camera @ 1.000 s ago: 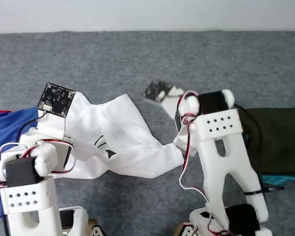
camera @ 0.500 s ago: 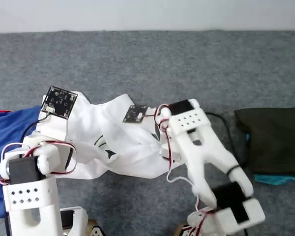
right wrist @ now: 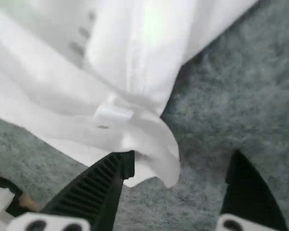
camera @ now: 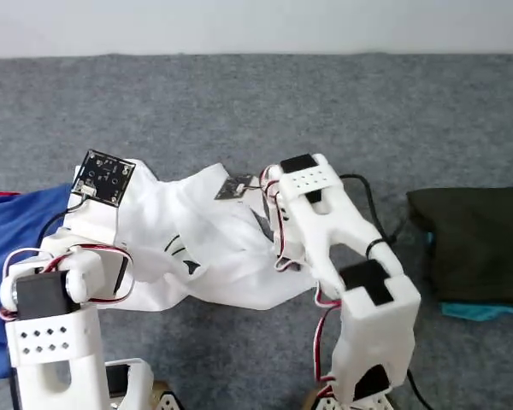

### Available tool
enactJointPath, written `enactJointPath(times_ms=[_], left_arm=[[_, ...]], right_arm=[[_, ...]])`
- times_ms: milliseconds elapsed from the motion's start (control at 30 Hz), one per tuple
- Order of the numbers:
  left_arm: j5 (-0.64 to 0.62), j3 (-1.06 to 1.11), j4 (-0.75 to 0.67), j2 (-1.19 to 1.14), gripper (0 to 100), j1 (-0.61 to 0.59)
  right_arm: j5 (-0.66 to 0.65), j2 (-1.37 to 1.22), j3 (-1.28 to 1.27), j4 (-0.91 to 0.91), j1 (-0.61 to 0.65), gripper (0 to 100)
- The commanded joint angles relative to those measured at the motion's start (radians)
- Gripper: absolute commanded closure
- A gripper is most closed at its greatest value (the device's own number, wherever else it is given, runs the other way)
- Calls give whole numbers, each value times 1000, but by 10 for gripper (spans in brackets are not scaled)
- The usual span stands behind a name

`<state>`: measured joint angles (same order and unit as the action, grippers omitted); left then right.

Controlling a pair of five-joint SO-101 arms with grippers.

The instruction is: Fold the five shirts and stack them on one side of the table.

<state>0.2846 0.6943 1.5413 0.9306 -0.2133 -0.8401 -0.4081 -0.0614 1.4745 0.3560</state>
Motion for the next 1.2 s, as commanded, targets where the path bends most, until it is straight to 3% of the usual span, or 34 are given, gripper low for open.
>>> enactJointPath(times_ms=[0, 100, 433, 600, 833, 1167], left_arm=[[2, -4, -15, 11, 986, 5], [2, -4, -15, 11, 986, 5], [2, -5, -17, 14, 986, 5], [2, -8, -18, 18, 986, 5], [2, -15, -21, 20, 986, 3], [0, -237, -21, 14, 986, 5]], right_arm=[[-61, -4, 72, 67, -25, 772], [-129, -5, 74, 99, -22, 837], [-130, 4, 249, 219, -44, 972], [-132, 44, 387, 300, -73, 981], [-127, 176, 391, 315, -105, 988], [-124, 504, 390, 315, -157, 988]])
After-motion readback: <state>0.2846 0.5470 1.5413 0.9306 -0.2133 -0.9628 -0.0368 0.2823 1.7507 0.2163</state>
